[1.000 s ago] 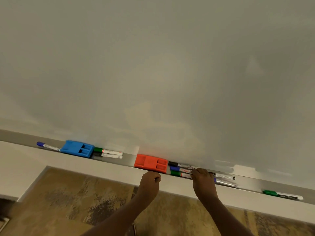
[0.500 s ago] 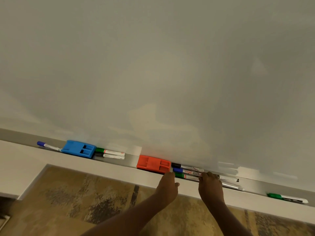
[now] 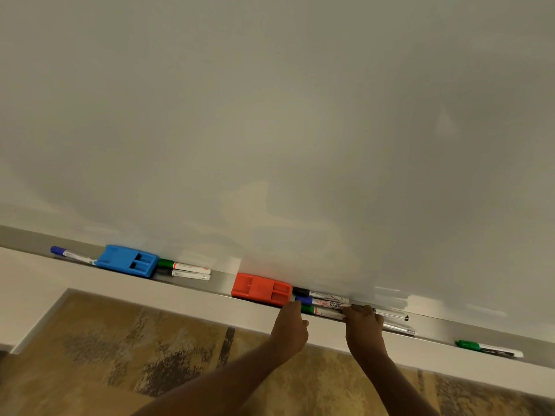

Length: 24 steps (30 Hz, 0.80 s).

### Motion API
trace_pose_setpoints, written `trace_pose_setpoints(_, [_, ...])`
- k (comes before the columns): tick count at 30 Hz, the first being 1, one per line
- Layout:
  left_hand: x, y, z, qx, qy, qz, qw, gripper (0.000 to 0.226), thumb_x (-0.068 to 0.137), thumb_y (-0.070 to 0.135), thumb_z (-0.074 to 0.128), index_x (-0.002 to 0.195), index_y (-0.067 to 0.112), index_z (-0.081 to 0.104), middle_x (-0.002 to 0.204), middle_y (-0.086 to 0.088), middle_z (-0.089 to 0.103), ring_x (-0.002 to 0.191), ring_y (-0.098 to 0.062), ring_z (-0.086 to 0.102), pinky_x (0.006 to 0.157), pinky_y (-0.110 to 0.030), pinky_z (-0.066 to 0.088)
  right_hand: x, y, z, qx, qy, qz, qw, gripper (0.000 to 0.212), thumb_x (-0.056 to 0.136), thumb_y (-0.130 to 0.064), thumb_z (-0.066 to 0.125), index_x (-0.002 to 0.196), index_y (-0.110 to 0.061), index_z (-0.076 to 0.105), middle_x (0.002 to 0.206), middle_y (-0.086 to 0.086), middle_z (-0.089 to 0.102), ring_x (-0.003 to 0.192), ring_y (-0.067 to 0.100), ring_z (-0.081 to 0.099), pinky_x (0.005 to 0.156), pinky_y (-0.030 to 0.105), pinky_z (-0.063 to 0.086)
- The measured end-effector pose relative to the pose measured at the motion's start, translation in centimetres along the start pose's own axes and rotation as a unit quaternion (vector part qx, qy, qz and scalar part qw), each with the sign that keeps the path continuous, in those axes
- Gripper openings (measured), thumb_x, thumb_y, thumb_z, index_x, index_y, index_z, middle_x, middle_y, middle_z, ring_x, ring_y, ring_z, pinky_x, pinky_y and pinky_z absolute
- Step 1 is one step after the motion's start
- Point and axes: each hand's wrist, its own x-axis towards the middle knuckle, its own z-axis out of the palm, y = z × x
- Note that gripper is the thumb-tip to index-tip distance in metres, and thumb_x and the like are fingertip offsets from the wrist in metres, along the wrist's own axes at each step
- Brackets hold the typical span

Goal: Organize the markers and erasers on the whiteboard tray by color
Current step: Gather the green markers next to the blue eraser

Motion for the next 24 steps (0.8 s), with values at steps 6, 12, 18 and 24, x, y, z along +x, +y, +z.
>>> trace_pose_setpoints(6, [-0.4, 0.6, -0.1, -0.021, 0.019, -0.015, 0.999, 0.056, 0.090, 0.011, 0.059, 0.140, 0.012, 0.034, 0.143, -0.005, 0.044, 0.133, -0.018, 0.041, 0.107, -0.025, 0.036, -0.3, 0.4, -0.2, -0.018, -0.005, -0.037, 0.999, 0.040, 0.083, 0.001, 0.058, 0.116, -0.022, 0.063, 0.115, 0.000, 0.061, 0.114, 0.024, 0.049, 0.097, 0.043, 0.036])
trace_pose_setpoints(12, [-0.9, 0.8, -0.5, -0.040, 0.062, 0.007, 0.997, 0.041, 0.090, 0.009, 0.058, 0.128, 0.014, 0.044, 0.133, -0.004, 0.049, 0.125, -0.016, 0.048, 0.099, -0.021, 0.040, -1.4, -0.2, -0.4, -0.031, 0.033, -0.046, 0.998, 0.042, 0.060, 0.014, 0.072, 0.094, -0.010, 0.070, 0.095, 0.012, 0.065, 0.092, 0.033, 0.061, 0.078, 0.049, 0.049])
trace_pose_setpoints(18, [-1.6, 0.7, -2.8, -0.080, 0.115, 0.041, 0.989, 0.029, 0.091, 0.005, 0.054, 0.119, 0.010, 0.052, 0.123, -0.008, 0.050, 0.112, -0.019, 0.053, 0.096, -0.025, 0.047, -1.3, -2.4, -1.3, 0.020, 0.051, -0.048, 0.997, 0.048, 0.067, 0.017, 0.062, 0.109, -0.007, 0.065, 0.107, 0.013, 0.061, 0.098, 0.031, 0.056, 0.080, 0.046, 0.050])
trace_pose_setpoints(24, [-2.1, -0.8, -6.6, -0.097, 0.172, 0.037, 0.980, 0.023, 0.092, 0.011, 0.055, 0.115, 0.012, 0.055, 0.124, -0.006, 0.053, 0.109, -0.015, 0.054, 0.102, -0.024, 0.042, -1.1, -6.2, -2.1, 0.070, 0.041, -0.081, 0.993, 0.044, 0.081, 0.003, 0.061, 0.120, -0.015, 0.056, 0.122, 0.004, 0.054, 0.108, 0.018, 0.049, 0.092, 0.028, 0.045])
